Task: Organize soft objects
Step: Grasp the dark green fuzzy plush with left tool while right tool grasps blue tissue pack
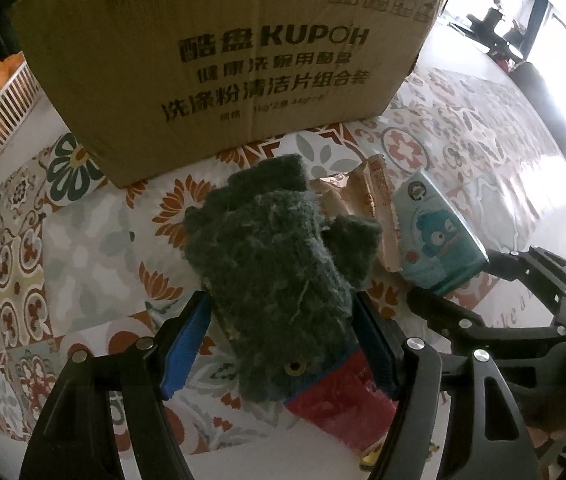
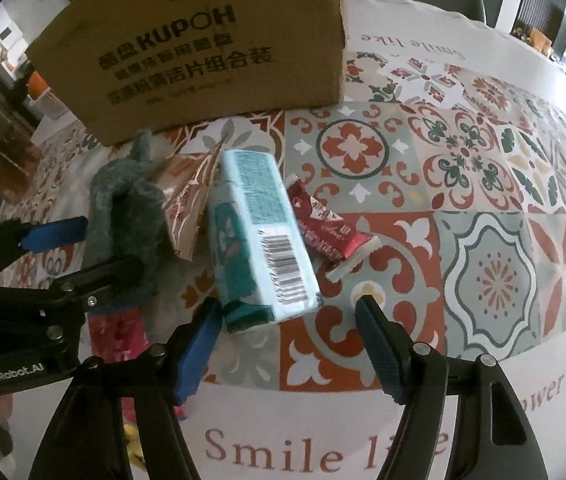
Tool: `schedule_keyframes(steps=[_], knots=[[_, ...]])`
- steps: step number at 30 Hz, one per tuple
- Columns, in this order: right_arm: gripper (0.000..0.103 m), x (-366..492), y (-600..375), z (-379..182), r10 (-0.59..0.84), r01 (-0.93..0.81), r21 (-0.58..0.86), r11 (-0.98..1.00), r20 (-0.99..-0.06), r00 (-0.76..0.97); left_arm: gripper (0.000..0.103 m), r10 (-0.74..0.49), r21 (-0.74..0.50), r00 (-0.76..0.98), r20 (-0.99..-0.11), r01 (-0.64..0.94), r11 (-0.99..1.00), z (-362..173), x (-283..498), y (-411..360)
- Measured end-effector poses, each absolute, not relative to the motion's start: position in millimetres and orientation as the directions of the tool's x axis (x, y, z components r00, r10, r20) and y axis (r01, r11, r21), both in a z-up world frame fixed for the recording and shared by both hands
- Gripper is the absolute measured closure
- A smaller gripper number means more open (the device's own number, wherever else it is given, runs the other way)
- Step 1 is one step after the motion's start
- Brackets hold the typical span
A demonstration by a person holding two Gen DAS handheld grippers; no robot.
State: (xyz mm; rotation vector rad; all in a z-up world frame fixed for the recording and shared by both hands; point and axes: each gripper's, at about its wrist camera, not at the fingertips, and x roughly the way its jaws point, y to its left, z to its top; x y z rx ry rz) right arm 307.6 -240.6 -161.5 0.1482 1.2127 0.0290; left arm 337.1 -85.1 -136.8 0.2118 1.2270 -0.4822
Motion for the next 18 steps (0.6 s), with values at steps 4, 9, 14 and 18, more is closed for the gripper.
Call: schedule_keyframes(steps=[4,9,14,18], knots=[[0.038,307.6,-239.9,-162.7,0.100,0.041,0.125,0.991,-0.917,0.387,0.036,-0.230,-0.084,0.266,-0.936,0.466,0.881,-139.5,337.7,-88.3],[0.046,307.7,-241.1,-155.7,0.126,0.030,0.156,0.987,-0.885,0.449,0.045,-0.229,-0.076,0.287,-0.930,0.459,0.885,-141.4,336.1,-89.9],[0.055,309.5,-241.6,-151.9,0.129,0.022,0.157,0.987,-0.874,0.469,0.053,-0.242,-0.094,0.302,-0.922,0.432,0.897,-140.9,335.4,-86.4],[0.058,309.4,-244.5,-152.3,0.140,0.041,0.182,0.982,-0.863,0.486,0.059,-0.246,-0.096,0.327,-0.913,0.415,0.905,-138.6,330.6,-83.0]])
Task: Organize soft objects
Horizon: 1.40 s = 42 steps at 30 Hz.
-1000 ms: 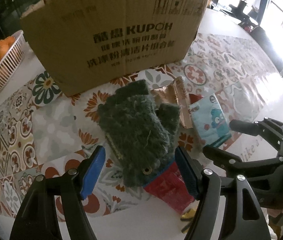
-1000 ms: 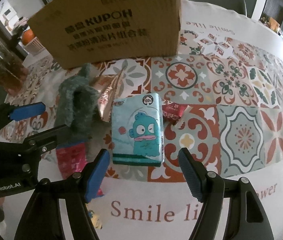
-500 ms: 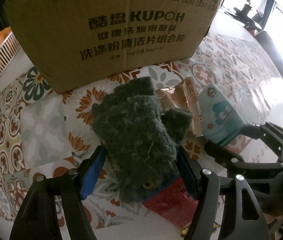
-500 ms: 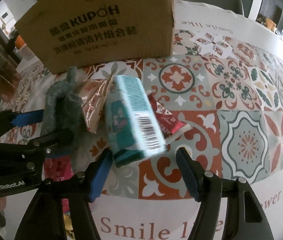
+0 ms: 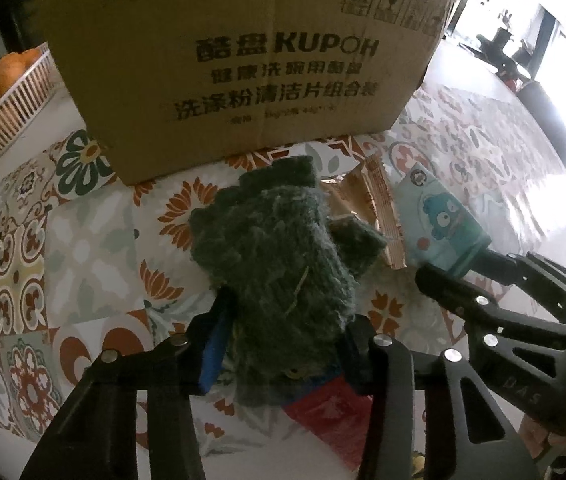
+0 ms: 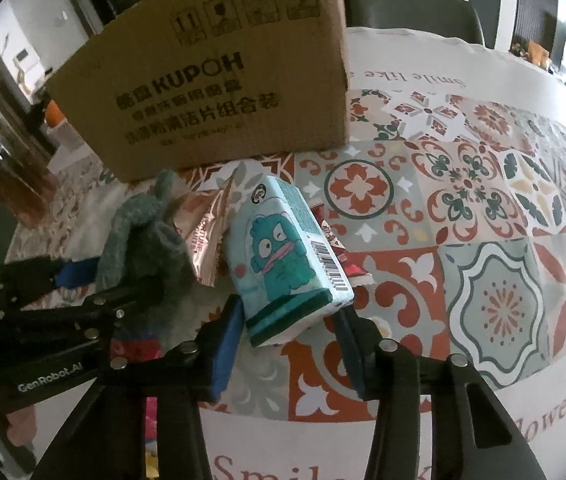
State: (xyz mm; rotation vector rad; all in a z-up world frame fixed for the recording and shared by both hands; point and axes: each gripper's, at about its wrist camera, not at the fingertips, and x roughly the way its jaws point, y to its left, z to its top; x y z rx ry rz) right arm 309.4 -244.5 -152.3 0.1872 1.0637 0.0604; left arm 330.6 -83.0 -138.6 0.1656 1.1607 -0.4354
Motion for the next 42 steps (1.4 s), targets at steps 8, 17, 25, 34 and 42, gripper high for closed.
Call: schedule_keyframes(steps=[8,17,25,34,42], knots=[[0.063,298.5,-245.4,-139.7,0.137,0.039,0.189,0.981,-0.826,0.546,0.074,-0.266,-0.115,0.369,-0.891,0.383,0.916,-130.8,319.4,-77.3],[0.065,286.1,-252.3,-136.0,0.160,0.055,0.234,0.971,-0.800,0.579,0.087,-0.257,-0.082,0.425,-0.868,0.389,0.918,-120.4,306.0,-82.4],[0.065,277.7,-254.2,-126.4,0.159,0.065,0.250,0.966,-0.775,0.612,0.093,-0.274,-0.093,0.454,-0.848,0.381,0.920,-112.4,301.5,-81.5],[0.065,275.8,-255.1,-130.3,0.177,0.068,0.271,0.960,-0.779,0.601,0.088,-0.309,-0.155,0.362,-0.879,0.397,0.905,-130.6,307.2,-88.3],[0.065,276.7,-255.7,-134.5,0.181,0.077,0.279,0.957,-0.784,0.593,0.059,-0.291,-0.133,0.370,-0.882,0.397,0.908,-143.1,313.0,-98.3]])
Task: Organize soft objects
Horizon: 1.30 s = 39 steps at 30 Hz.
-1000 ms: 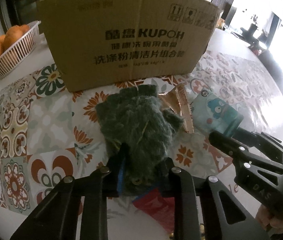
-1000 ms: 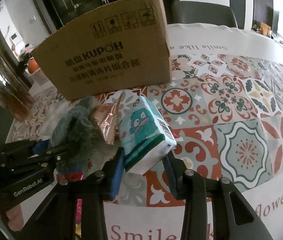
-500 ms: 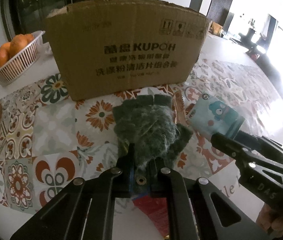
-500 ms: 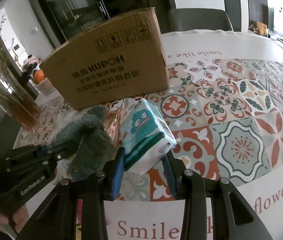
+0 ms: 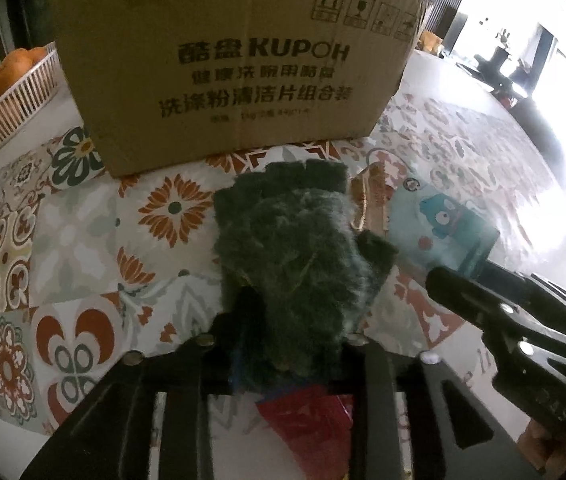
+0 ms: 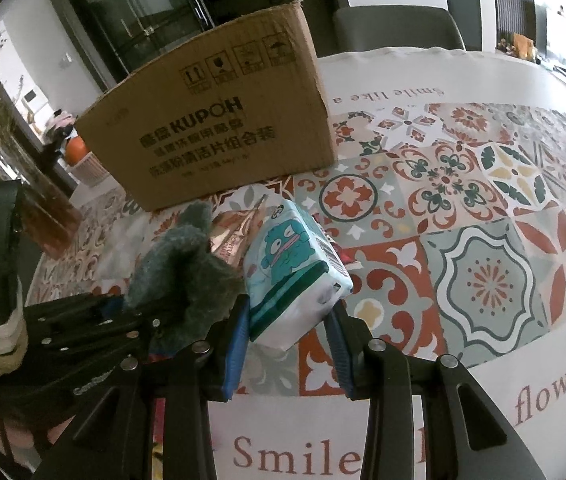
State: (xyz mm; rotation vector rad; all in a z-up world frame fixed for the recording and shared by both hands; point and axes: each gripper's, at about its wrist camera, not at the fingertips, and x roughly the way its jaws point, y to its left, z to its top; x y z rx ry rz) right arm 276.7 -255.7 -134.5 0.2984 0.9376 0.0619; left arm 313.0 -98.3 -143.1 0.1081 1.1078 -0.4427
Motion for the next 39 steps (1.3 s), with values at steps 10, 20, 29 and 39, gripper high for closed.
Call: schedule_keyframes(steps=[10,20,29,39], knots=[[0.065,277.0,-265.3,-135.3,0.186,0.098,0.300,0.949,-0.781,0.596,0.022,-0.256,-0.073,0.328,-0.909,0.480,0.874,-152.7,312.1,-119.9],[0.065,275.4,-269.6,-137.8,0.192,0.105,0.312,0.944,-0.782,0.593,0.070,-0.247,-0.051,0.394,-0.885,0.446,0.894,-149.9,313.4,-123.6],[0.065,266.2,-269.1,-128.8,0.177,0.117,0.310,0.943,-0.768,0.615,0.079,-0.304,-0.107,0.445,-0.843,0.415,0.903,-124.8,300.2,-107.3],[0.065,253.3,-272.5,-110.8,0.165,0.121,0.318,0.940,-0.738,0.654,0.079,-0.324,-0.107,0.514,-0.794,0.406,0.907,-92.3,287.7,-101.3]])
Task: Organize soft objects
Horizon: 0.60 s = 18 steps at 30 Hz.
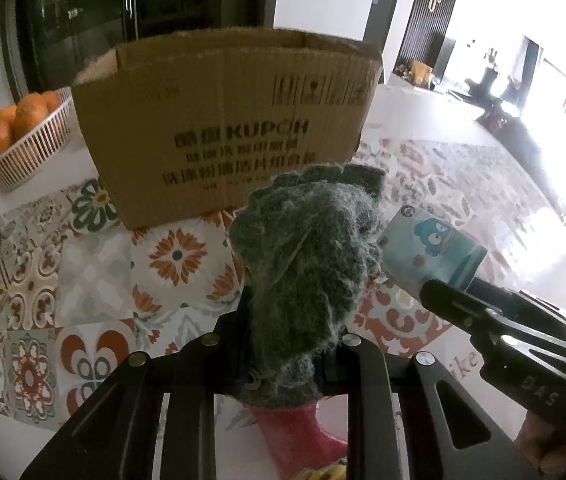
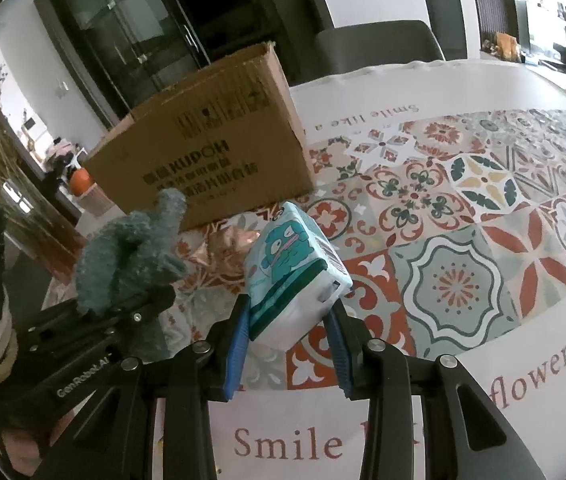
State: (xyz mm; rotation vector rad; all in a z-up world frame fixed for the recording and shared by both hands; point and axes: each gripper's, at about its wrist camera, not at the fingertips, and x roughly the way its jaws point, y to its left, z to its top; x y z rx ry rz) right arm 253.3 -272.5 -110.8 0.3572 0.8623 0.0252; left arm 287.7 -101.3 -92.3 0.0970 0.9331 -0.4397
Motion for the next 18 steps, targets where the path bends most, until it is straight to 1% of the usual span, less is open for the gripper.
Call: schedule_keyframes(steps=[18], knots=[[0.065,239.5,-260.2,-62.3,0.177,0.057,0.320,0.946,-0.653,0.736,0.079,-0.334,-0.092,0.640,-0.692,0.380,0.920,-28.1,265.6,-80.5]])
